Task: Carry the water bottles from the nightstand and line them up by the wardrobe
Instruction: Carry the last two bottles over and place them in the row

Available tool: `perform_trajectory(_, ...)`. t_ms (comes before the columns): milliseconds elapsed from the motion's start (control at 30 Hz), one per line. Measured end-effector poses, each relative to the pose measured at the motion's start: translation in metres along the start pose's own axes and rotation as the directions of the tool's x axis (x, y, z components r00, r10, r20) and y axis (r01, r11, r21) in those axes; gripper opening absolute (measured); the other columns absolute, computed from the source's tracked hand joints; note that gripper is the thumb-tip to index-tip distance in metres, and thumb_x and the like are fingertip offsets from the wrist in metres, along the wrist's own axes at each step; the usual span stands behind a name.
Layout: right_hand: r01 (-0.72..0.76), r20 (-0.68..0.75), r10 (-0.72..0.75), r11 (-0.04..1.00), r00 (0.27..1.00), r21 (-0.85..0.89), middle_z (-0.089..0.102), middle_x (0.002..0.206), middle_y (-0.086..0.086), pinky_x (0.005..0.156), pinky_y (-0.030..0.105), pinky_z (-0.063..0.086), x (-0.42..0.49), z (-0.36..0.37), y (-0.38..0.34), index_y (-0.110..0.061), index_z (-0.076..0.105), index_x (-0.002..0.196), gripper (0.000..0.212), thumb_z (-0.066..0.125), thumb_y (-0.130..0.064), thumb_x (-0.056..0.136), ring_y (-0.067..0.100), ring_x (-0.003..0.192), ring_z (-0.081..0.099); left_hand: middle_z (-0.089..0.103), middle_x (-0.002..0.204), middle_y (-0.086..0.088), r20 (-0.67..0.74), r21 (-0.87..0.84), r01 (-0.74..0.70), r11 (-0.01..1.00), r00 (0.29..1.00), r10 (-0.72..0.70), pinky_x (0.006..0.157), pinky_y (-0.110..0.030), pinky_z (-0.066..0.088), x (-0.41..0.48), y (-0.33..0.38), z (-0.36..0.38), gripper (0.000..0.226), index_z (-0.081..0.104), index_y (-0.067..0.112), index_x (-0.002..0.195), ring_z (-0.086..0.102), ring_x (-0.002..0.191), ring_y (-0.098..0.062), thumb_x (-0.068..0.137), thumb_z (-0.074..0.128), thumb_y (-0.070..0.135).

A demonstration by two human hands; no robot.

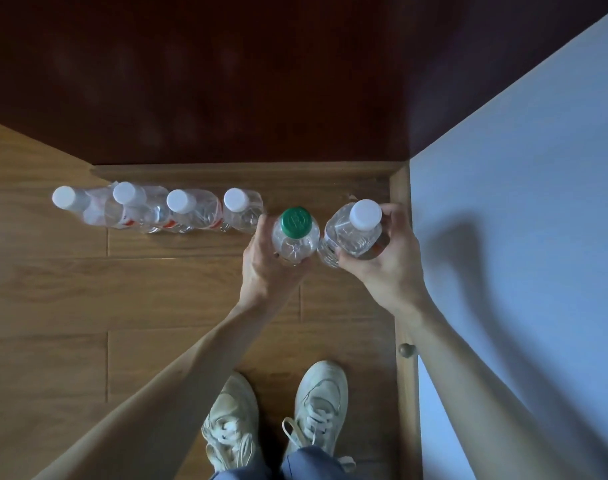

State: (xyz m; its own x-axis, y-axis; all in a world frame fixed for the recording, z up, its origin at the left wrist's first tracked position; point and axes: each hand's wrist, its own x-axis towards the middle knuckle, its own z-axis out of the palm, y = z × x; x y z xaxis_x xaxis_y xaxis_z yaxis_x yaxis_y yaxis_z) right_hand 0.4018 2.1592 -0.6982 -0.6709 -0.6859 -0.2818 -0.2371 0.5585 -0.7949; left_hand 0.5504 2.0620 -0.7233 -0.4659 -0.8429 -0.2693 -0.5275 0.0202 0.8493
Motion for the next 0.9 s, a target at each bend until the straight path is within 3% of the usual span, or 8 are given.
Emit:
perform_trajectory(67,-0.011,-0.020,0.011,1.000,1.000,0.023,0.060,0.100,-0.021,0.079,0.010,0.046,0.009,0.005,0.011,-0.020,0.048,0.110,0.064,0.089,-0.021,0.061,-0.005,0.095,0.058,0.065,0.096,0.007,-0.012,0.013,-0.012,1.000,1.000,0.012,0.079,-0.038,0.055,0.008,-0.010,0.012,0.055,0.047,0.027,0.108,0.064,0.088,-0.013,0.066,0.083,0.023)
perform_trajectory(100,-0.015,-0.032,0.016,0.999,0.999,0.032,0.060,0.099,-0.021,0.077,0.005,0.042,0.014,0.008,0.017,-0.018,0.049,0.110,0.062,0.089,-0.017,0.062,-0.009,0.094,0.057,0.065,0.096,0.006,-0.020,0.019,-0.023,1.000,1.000,0.023,0.079,-0.042,0.056,0.012,-0.014,0.017,0.054,0.048,0.025,0.108,0.064,0.088,-0.015,0.067,0.082,0.021)
perform_trajectory(267,-0.027,-0.095,0.032,0.998,0.995,0.052,0.058,0.096,-0.020,0.073,0.002,0.041,0.030,0.020,0.035,-0.018,0.048,0.108,0.063,0.090,-0.013,0.061,-0.014,0.091,0.056,0.069,0.098,0.009,-0.052,0.005,-0.027,1.000,0.998,0.027,0.073,-0.023,0.057,0.027,-0.025,0.036,0.054,0.053,0.021,0.115,0.067,0.084,-0.007,0.070,0.083,0.017)
perform_trajectory(367,-0.025,-0.134,0.033,0.998,0.990,0.064,0.059,0.097,-0.016,0.073,0.006,0.046,0.037,0.028,0.042,-0.020,0.046,0.108,0.066,0.091,-0.014,0.060,-0.001,0.092,0.060,0.067,0.101,0.010,-0.069,0.000,-0.051,0.999,0.996,0.051,0.072,-0.019,0.057,0.037,-0.034,0.044,0.059,0.050,0.020,0.120,0.067,0.086,-0.004,0.071,0.083,0.012)
perform_trajectory(533,-0.018,-0.206,0.037,0.995,0.978,0.094,0.062,0.101,0.001,0.071,0.004,0.042,0.041,0.046,0.050,-0.015,0.046,0.108,0.066,0.092,-0.015,0.060,0.007,0.092,0.061,0.060,0.094,0.023,-0.031,0.012,-0.049,0.999,0.998,0.049,0.064,-0.004,0.048,0.048,-0.045,0.048,0.058,0.051,0.014,0.120,0.062,0.082,0.013,0.072,0.083,0.008)
perform_trajectory(667,-0.027,-0.250,0.065,0.988,0.966,0.152,0.063,0.105,0.002,0.076,0.007,0.044,0.042,0.062,0.058,-0.010,0.049,0.114,0.071,0.093,-0.017,0.058,0.009,0.096,0.061,0.059,0.091,0.022,-0.044,0.017,-0.037,0.999,0.998,0.038,0.064,-0.001,0.043,0.053,-0.051,0.049,0.057,0.052,0.010,0.118,0.060,0.082,0.015,0.071,0.084,0.007)
perform_trajectory(800,-0.004,-0.287,0.053,0.985,0.957,0.170,0.063,0.104,0.001,0.077,0.006,0.042,0.045,0.074,0.058,-0.015,0.048,0.111,0.071,0.094,-0.017,0.058,0.001,0.094,0.060,0.063,0.092,0.018,-0.065,-0.007,0.029,1.000,0.997,-0.029,0.063,-0.005,0.047,0.055,-0.055,0.055,0.056,0.050,0.014,0.121,0.061,0.086,0.007,0.075,0.080,0.007)
perform_trajectory(900,0.011,-0.300,0.044,0.984,0.953,0.178,0.062,0.106,0.000,0.080,0.009,0.043,0.048,0.080,0.057,-0.016,0.046,0.111,0.072,0.095,-0.020,0.058,0.001,0.095,0.060,0.066,0.095,0.012,-0.094,-0.034,0.070,0.997,0.993,-0.072,0.064,-0.003,0.047,0.056,-0.057,0.058,0.056,0.049,0.014,0.123,0.061,0.086,0.012,0.077,0.079,0.009)
